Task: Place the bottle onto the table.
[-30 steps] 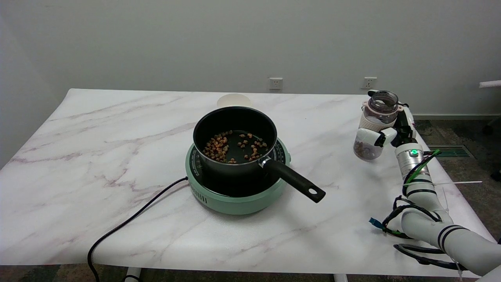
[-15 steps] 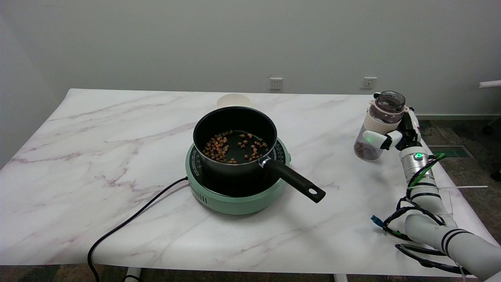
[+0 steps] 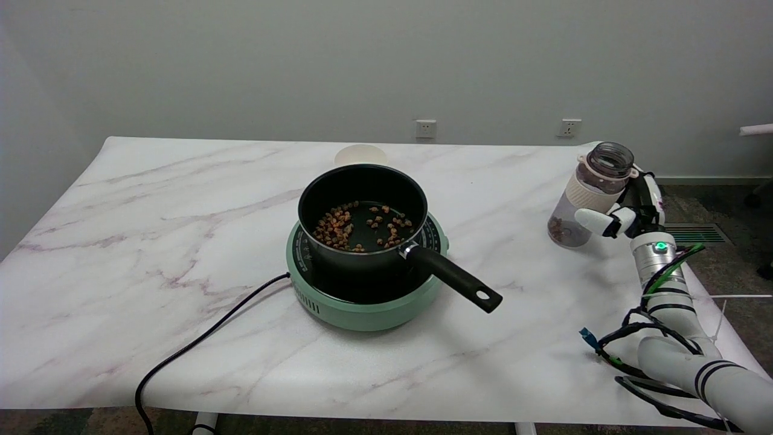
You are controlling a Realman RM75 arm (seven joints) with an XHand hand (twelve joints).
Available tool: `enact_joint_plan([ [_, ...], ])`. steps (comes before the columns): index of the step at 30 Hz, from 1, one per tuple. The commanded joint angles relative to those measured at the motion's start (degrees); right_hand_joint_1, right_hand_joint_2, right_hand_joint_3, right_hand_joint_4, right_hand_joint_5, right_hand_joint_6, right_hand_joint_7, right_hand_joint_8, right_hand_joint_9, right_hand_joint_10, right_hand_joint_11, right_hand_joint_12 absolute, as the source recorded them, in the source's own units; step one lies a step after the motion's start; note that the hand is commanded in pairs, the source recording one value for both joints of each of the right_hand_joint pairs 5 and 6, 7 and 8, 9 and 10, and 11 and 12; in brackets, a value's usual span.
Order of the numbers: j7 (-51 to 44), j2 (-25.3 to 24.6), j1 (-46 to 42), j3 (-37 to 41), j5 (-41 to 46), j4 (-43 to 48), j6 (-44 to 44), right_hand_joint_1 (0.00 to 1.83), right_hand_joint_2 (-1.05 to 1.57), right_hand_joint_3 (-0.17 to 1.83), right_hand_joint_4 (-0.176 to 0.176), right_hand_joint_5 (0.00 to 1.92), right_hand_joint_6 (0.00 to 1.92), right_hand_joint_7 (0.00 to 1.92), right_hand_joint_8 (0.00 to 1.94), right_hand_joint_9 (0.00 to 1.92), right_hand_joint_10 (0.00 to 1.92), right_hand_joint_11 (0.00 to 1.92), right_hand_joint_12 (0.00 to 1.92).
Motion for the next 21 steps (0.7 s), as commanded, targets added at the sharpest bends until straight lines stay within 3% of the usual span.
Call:
enact_joint_plan([
  [1,0.1,2.0,-2.5,2.5,0.0,-1.1,-0.2,1.26,-0.72,1.22,0.0,0.49,0.49,0.92,0.92,0.63,0.63,0.59,0.59],
  [14,0.1,4.3,-4.3,4.8,0.0,-4.2,-0.1,1.25,-0.8,1.24,0.0,0.46,0.46,0.81,0.81,0.61,0.61,0.59,0.59],
  [21,0.1,6.3,-7.7,11.3,-0.1,-4.5,-0.1,1.24,-0.8,1.16,0.0,0.46,0.46,0.79,0.79,0.64,0.64,0.65,0.65],
])
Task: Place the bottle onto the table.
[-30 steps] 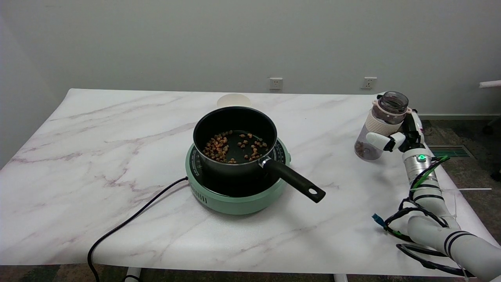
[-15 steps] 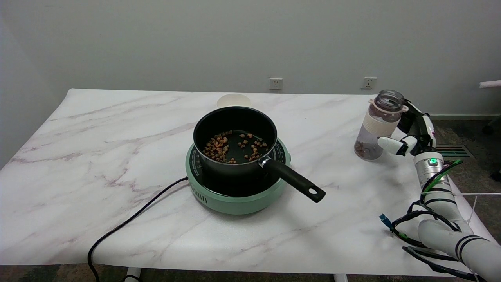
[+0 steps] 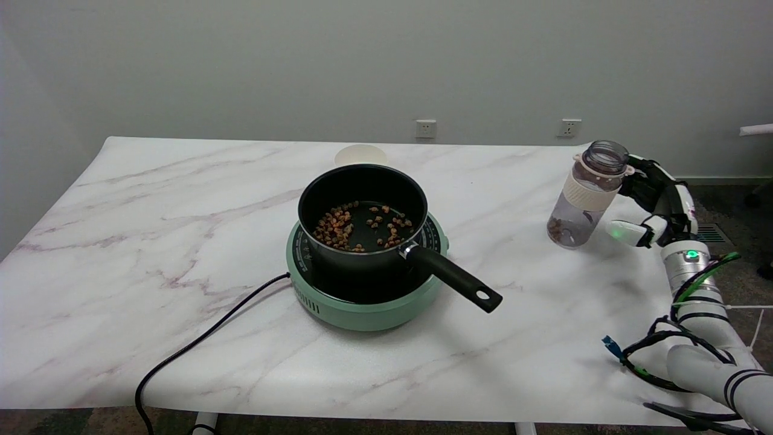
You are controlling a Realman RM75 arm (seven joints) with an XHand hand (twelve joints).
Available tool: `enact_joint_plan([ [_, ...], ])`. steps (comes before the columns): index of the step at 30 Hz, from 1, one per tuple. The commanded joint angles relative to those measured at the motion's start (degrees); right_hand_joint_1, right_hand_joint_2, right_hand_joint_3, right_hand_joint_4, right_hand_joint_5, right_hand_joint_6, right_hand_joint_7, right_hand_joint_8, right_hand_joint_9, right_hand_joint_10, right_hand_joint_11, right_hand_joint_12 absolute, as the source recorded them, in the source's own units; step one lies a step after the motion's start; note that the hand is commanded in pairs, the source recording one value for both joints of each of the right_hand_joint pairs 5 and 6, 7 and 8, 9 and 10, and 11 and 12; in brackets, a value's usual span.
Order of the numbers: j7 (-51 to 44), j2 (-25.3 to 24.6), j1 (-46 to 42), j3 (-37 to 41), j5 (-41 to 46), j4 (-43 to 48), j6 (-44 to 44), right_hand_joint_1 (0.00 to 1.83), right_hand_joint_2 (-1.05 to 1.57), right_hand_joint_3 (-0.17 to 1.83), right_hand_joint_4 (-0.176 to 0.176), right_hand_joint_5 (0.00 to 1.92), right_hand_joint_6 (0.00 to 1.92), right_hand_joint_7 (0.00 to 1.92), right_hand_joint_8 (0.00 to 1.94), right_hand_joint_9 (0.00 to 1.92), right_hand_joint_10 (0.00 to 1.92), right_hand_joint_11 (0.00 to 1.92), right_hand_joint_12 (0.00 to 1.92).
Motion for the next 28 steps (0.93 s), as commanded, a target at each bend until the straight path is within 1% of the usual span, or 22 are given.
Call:
enact_joint_plan([
  [1,-0.1,3.9,-5.3,9.1,-0.4,-2.1,0.0,1.26,-0.74,1.08,0.0,0.45,0.45,0.81,0.81,0.65,0.65,0.68,0.68],
  [7,-0.7,7.1,-7.7,11.5,-0.5,-2.4,1.3,1.32,-0.59,1.04,0.0,0.43,0.43,0.88,0.88,0.74,0.74,0.83,0.83],
  [10,-1.4,8.5,-8.3,12.4,-0.5,-3.2,2.5,1.35,-0.51,1.02,0.0,0.42,0.42,0.91,0.91,0.76,0.76,0.85,0.85],
  [11,-1.5,8.7,-8.4,12.6,-0.5,-3.4,2.6,1.35,-0.49,1.03,0.0,0.42,0.42,0.92,0.92,0.76,0.76,0.85,0.85],
  [13,-1.9,9.4,-8.4,13.0,-0.5,-3.8,2.6,1.36,-0.43,1.1,0.0,0.43,0.43,0.94,0.94,0.77,0.77,0.87,0.87],
  [15,-2.9,10.2,-8.4,13.2,-0.5,-4.2,2.5,1.37,-0.4,1.11,0.0,0.43,0.43,0.95,0.95,0.77,0.77,0.89,0.89],
  [19,-3.4,10.6,-8.4,13.9,0.0,-4.6,2.4,1.37,-0.34,1.1,0.0,0.4,0.4,0.95,0.95,0.76,0.76,0.92,0.92],
  [23,-3.3,10.6,-8.4,15.0,0.0,-6.3,3.0,1.36,-0.22,1.04,0.0,0.4,0.4,0.97,0.97,0.86,0.86,0.96,0.96],
  [28,-2.9,10.6,-8.4,18.0,0.0,-8.5,4.8,1.35,-0.21,1.09,0.0,0.45,0.45,1.0,1.0,0.89,0.89,0.98,0.98],
])
